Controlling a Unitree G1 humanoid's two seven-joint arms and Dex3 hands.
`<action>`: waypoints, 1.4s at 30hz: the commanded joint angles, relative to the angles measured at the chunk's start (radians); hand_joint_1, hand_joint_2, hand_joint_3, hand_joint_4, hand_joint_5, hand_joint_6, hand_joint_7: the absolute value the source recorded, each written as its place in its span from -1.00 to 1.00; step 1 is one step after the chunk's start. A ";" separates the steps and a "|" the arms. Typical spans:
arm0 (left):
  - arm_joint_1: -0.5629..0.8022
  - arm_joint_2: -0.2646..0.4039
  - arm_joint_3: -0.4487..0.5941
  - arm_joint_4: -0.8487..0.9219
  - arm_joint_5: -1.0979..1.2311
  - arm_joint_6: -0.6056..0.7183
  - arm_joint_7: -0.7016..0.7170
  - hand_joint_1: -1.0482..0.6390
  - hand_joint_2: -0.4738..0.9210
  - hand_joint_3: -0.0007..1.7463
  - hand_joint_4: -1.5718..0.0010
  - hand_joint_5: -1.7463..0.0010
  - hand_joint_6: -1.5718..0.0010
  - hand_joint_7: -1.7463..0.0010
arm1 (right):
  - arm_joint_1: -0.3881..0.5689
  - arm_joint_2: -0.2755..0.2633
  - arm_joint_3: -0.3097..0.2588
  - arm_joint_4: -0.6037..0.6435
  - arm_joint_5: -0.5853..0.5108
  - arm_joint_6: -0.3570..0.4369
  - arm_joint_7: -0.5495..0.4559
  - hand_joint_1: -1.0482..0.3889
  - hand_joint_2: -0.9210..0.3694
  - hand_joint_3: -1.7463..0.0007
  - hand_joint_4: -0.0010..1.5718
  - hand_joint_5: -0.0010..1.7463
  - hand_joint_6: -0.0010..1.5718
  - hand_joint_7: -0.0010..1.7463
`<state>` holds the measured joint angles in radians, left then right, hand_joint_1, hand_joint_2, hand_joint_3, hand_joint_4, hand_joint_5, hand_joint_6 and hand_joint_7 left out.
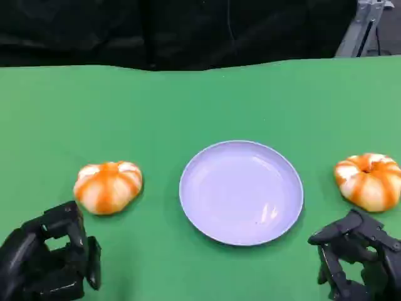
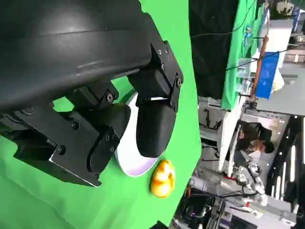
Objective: Grasp the bread from the table and place it into the plate.
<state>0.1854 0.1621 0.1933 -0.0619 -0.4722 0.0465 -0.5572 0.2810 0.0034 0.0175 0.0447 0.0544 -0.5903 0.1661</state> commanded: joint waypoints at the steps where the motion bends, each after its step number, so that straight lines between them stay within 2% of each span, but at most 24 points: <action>1: 0.003 0.013 0.004 0.008 0.010 -0.011 0.001 0.30 0.37 0.77 -0.28 -1.00 -0.05 -1.00 | -0.003 -0.008 -0.006 -0.001 0.006 -0.006 -0.005 0.23 -0.65 -0.04 0.04 0.95 0.01 0.61; 9: 0.002 0.013 0.003 0.005 0.011 -0.009 0.003 0.31 0.36 0.77 -0.28 -1.00 -0.05 -1.00 | -0.004 -0.011 -0.005 -0.002 0.027 0.010 0.010 0.22 -0.63 -0.05 0.04 0.95 0.02 0.60; 16: 0.005 0.010 0.002 0.002 0.027 -0.023 0.011 0.30 0.35 0.77 -0.26 -1.00 -0.04 -1.00 | -0.001 -0.006 -0.007 0.002 0.004 -0.009 -0.004 0.22 -0.65 -0.04 0.03 0.95 0.01 0.61; 18: 0.005 0.007 0.004 0.003 0.032 -0.033 0.010 0.31 0.35 0.72 -0.14 -1.00 0.01 -0.92 | -0.001 -0.005 -0.005 -0.001 0.006 -0.006 -0.004 0.24 -0.66 -0.05 0.02 0.96 0.00 0.61; 19: 0.003 0.009 0.002 0.016 0.079 -0.103 0.014 0.31 0.35 0.71 -0.12 -1.00 0.02 -0.90 | -0.003 -0.004 -0.004 -0.001 0.009 -0.002 -0.004 0.24 -0.66 -0.05 0.02 0.96 0.00 0.62; 20: 0.002 0.010 -0.001 0.028 0.114 -0.156 0.016 0.15 0.45 0.32 0.12 -0.71 0.11 -0.53 | -0.004 -0.003 -0.004 0.000 0.010 0.000 -0.004 0.24 -0.66 -0.05 0.01 0.96 0.01 0.62; 21: 0.000 0.011 -0.002 0.039 0.139 -0.197 0.017 0.10 0.52 0.13 0.20 -0.61 0.11 -0.35 | -0.005 -0.003 -0.003 0.000 0.011 0.002 -0.004 0.24 -0.65 -0.05 0.01 0.96 0.01 0.62; 22: -0.001 0.010 -0.004 0.048 0.154 -0.224 0.017 0.07 0.56 0.03 0.23 -0.55 0.11 -0.26 | -0.005 -0.002 -0.003 0.000 0.012 0.003 -0.004 0.24 -0.65 -0.05 0.01 0.96 0.01 0.62; 23: -0.004 0.038 -0.009 0.048 0.259 -0.311 0.050 -0.03 0.63 -0.11 0.31 -0.43 0.16 -0.12 | -0.007 -0.001 -0.003 0.000 0.009 0.002 -0.006 0.25 -0.65 -0.05 0.01 0.96 0.00 0.62; 24: -0.007 0.059 -0.013 0.050 0.340 -0.380 0.077 -0.17 0.81 -0.42 0.37 -0.13 0.17 0.19 | -0.009 -0.001 -0.002 0.000 0.007 0.002 -0.008 0.25 -0.65 -0.05 0.01 0.97 0.00 0.62; 25: -0.009 0.104 -0.019 0.023 0.470 -0.436 0.114 -0.25 0.90 -0.58 0.38 0.06 0.13 0.44 | -0.012 0.000 -0.002 0.003 0.008 0.001 -0.007 0.25 -0.65 -0.05 0.01 0.97 0.00 0.62; 26: -0.011 0.133 -0.024 0.004 0.559 -0.472 0.141 -0.41 0.96 -0.64 0.52 0.31 0.22 0.70 | -0.014 0.000 -0.002 0.005 0.009 0.001 -0.007 0.26 -0.66 -0.05 0.01 0.97 0.00 0.62; 27: -0.011 0.148 -0.027 -0.005 0.605 -0.486 0.157 -0.47 0.98 -0.67 0.57 0.40 0.24 0.79 | -0.016 0.000 -0.002 0.006 0.011 0.000 -0.006 0.26 -0.66 -0.05 0.01 0.97 0.00 0.62; 29: -0.011 0.159 -0.034 -0.005 0.641 -0.502 0.183 -0.52 1.00 -0.68 0.60 0.48 0.26 0.87 | -0.016 0.000 -0.002 0.007 0.011 0.000 -0.006 0.26 -0.66 -0.05 0.01 0.96 0.01 0.62; 30: -0.026 0.185 -0.035 -0.033 0.753 -0.515 0.233 -0.52 1.00 -0.68 0.61 0.49 0.27 0.89 | -0.017 -0.004 -0.004 0.007 0.007 0.002 -0.006 0.26 -0.66 -0.05 0.02 0.96 0.01 0.62; 32: -0.091 0.229 -0.048 -0.077 0.979 -0.525 0.339 -0.75 1.00 -0.84 0.70 0.62 0.34 0.96 | -0.016 -0.009 -0.006 0.006 0.010 0.008 -0.003 0.23 -0.65 -0.04 0.01 0.97 0.00 0.62; 33: -0.111 0.240 -0.054 -0.087 1.042 -0.524 0.372 -0.79 1.00 -0.88 0.72 0.65 0.35 0.97 | -0.015 -0.010 -0.006 0.005 0.011 0.010 -0.002 0.23 -0.65 -0.04 0.01 0.97 0.00 0.62; 36: -0.120 0.249 -0.073 -0.088 1.088 -0.512 0.417 -0.83 1.00 -0.92 0.73 0.68 0.36 0.98 | -0.015 -0.011 -0.006 0.005 0.013 0.012 -0.001 0.22 -0.65 -0.04 0.02 0.97 0.00 0.62; 37: -0.163 0.269 -0.100 -0.104 1.166 -0.454 0.392 -0.84 1.00 -0.92 0.73 0.68 0.36 0.98 | -0.011 -0.011 -0.006 0.000 0.013 0.014 -0.002 0.22 -0.65 -0.04 0.02 0.97 0.00 0.62; 39: -0.227 0.299 -0.145 -0.128 1.286 -0.360 0.341 -0.92 0.99 -0.95 0.89 0.79 0.52 1.00 | -0.005 -0.011 -0.008 -0.007 0.013 0.017 -0.003 0.22 -0.65 -0.03 0.01 0.96 0.00 0.62; 42: -0.243 0.313 -0.175 -0.145 1.324 -0.304 0.329 -0.94 1.00 -0.97 0.93 0.83 0.57 1.00 | -0.003 -0.011 -0.009 -0.009 0.013 0.019 -0.003 0.22 -0.65 -0.04 0.01 0.96 0.00 0.62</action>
<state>-0.0450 0.4443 0.0349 -0.1850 0.8296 -0.2927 -0.2171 0.2731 0.0034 0.0150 0.0486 0.0583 -0.5754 0.1662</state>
